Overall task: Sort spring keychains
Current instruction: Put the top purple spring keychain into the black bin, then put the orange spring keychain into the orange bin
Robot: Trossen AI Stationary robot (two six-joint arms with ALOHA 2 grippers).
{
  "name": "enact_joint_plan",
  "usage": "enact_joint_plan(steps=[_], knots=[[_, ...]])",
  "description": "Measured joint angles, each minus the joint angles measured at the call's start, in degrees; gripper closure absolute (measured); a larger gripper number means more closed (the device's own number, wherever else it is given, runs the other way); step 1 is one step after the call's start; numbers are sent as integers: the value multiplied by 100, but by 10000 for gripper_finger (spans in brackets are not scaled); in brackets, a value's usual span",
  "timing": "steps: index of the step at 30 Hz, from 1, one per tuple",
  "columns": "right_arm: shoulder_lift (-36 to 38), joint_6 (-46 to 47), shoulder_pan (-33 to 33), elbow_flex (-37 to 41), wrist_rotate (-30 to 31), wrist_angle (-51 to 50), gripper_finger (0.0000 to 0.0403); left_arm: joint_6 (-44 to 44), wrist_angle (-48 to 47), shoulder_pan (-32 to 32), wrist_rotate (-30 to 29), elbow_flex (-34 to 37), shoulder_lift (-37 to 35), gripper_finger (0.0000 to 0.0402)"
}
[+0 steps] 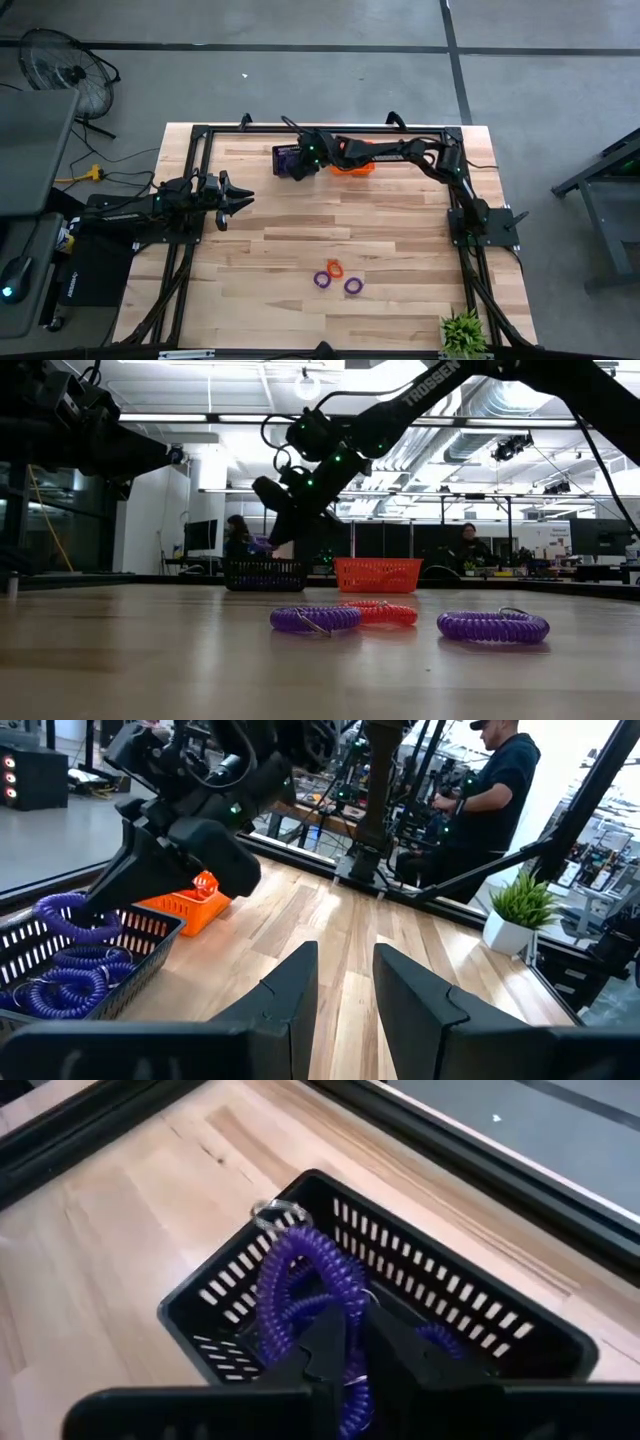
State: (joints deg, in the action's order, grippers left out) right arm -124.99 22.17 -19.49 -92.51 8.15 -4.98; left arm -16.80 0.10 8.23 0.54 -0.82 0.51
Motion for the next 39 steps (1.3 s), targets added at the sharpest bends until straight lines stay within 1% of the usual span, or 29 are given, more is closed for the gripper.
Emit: enact_joint_plan(steps=[12, 15, 19, 22, 25, 28, 32, 34, 39], knots=[[0, -9, -4, 0, 229, -80, 306, 0, 0, 0, 0, 0, -2, 302], [18, 14, -24, 0, 127, -92, 288, 0, 0, 0, 0, 0, 0, 302], [192, 21, -74, 0, -327, -144, 271, 0, 0, 0, 0, 0, 0, 302], [393, -141, -81, -2, -800, -173, 265, 0, 0, 0, 0, 0, 0, 302], [584, -447, -87, -2, -1560, -279, 267, 0, 0, 0, 0, 0, 0, 302], [832, -696, -61, -3, -2470, -458, 272, 0, 0, 0, 0, 0, 0, 302], [1086, -876, 30, -7, -3387, -1034, 277, 0, 0, 0, 0, 0, 0, 302], [1205, -1060, 112, -4, -3632, -1418, 279, 0, 0, 0, 0, 0, 0, 302], [1416, -1563, 499, -4, -3853, -2457, 279, 0, 0, 0, 0, 0, -2, 302]])
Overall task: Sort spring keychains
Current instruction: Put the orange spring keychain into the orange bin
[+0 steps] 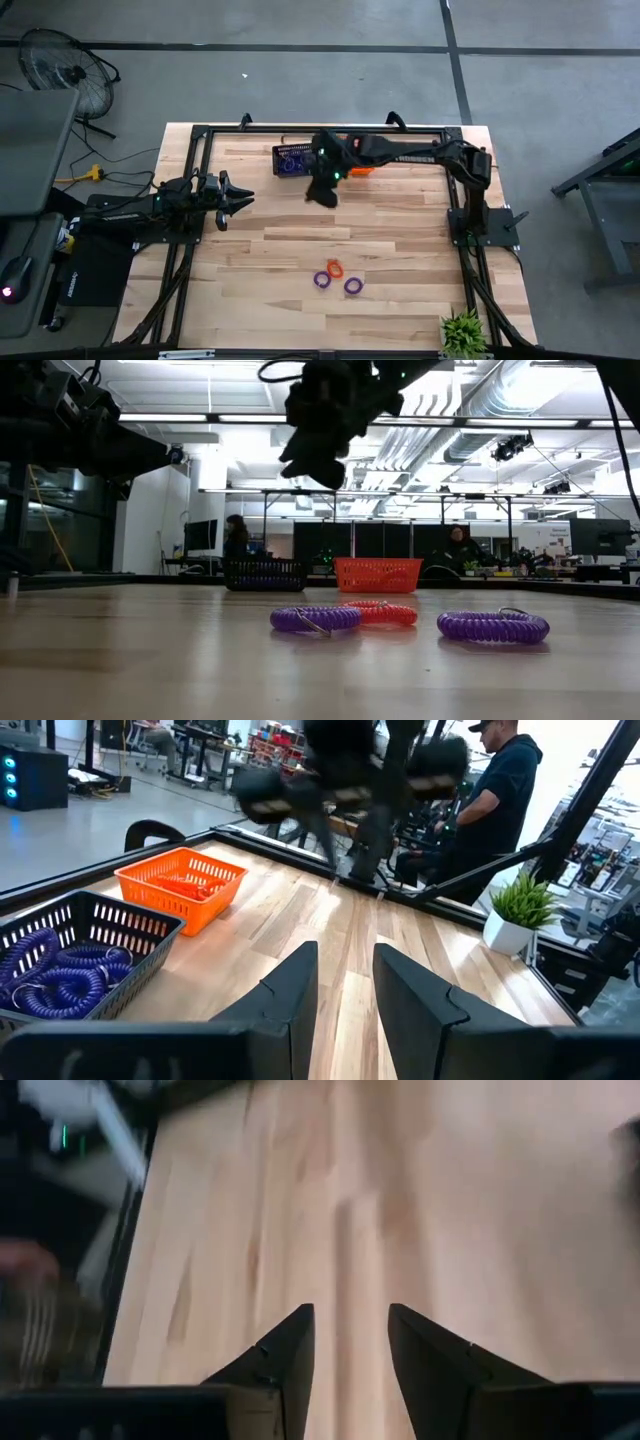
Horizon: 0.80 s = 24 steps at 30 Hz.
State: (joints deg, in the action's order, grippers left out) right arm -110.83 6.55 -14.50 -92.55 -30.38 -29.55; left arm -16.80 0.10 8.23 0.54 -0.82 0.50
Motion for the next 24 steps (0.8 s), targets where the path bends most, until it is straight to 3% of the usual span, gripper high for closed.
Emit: enact_joint_plan(steps=[5, 9, 24], knots=[[3, -474, 543, 0, 92, -1036, 279, 0, 0, 0, 0, 0, 2, 302], [1, -766, 1050, 4, 720, -1579, 279, 0, 0, 0, -2, 0, 2, 302], [-1, -576, 2769, 4, 2217, -1782, 279, 0, 0, 0, 0, 0, 1, 302]])
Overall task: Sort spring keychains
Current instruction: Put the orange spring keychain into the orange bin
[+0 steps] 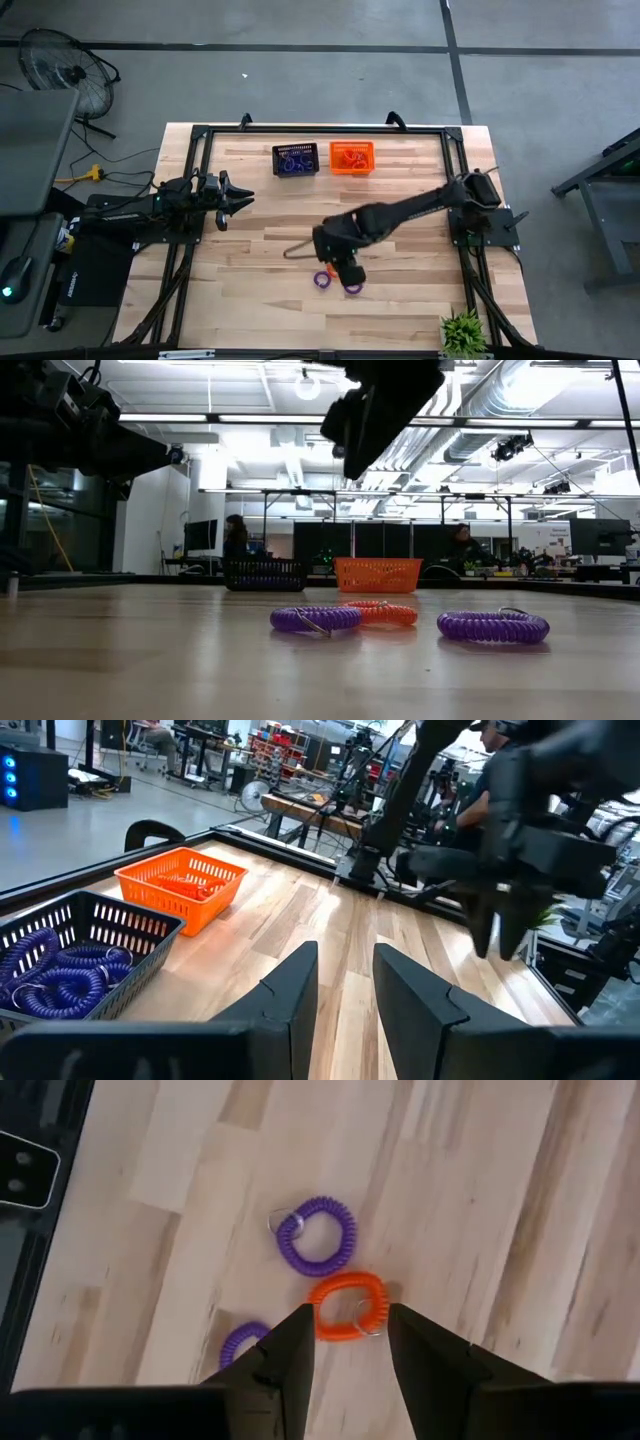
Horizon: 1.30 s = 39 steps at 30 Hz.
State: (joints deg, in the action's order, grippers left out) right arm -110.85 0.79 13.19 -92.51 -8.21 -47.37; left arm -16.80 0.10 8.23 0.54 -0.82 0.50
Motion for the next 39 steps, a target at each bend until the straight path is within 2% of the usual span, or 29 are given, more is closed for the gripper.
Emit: enact_joint_plan(steps=[9, 17, 25, 39], knots=[[-2, 859, 798, 232, 1209, 417, 279, 0, 0, 0, -1, 0, 1, 302], [-7, 1423, 856, 1206, 1129, 1119, 279, 0, 0, 0, -1, 0, 0, 302], [-9, 1430, 851, 2004, 813, 2150, 279, 1, 0, 0, -1, 0, 1, 302], [-9, 1197, 776, 2111, 1147, 2850, 279, 1, 0, -1, -2, 0, 1, 302]])
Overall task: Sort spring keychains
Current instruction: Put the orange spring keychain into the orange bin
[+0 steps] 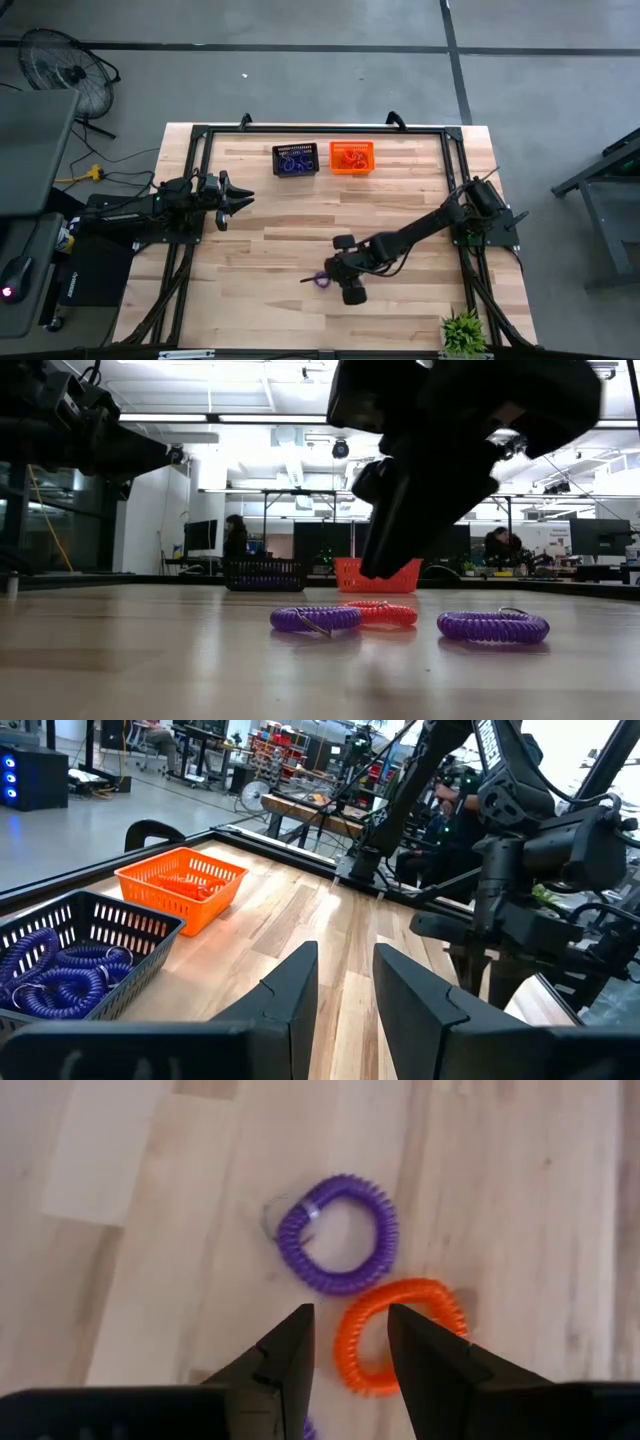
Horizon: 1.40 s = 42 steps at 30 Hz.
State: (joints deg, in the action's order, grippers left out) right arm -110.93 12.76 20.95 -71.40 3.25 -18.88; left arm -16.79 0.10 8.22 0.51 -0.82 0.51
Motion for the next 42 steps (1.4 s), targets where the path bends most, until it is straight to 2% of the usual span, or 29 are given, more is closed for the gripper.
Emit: enact_joint_plan(steps=[15, 33, 37, 42], knots=[[-1, -123, -55, 0, -53, 9, 279, -1, 0, 1, 0, 0, -2, 302], [-522, 42, -54, -14, -86, 98, 279, -1, 0, -1, 0, 0, -2, 302], [-602, 128, -49, -26, -58, 12, 295, -1, 0, 0, 0, 0, -2, 302], [-617, 137, -38, -23, 54, -145, 341, -1, 0, -1, 0, 0, -2, 302]])
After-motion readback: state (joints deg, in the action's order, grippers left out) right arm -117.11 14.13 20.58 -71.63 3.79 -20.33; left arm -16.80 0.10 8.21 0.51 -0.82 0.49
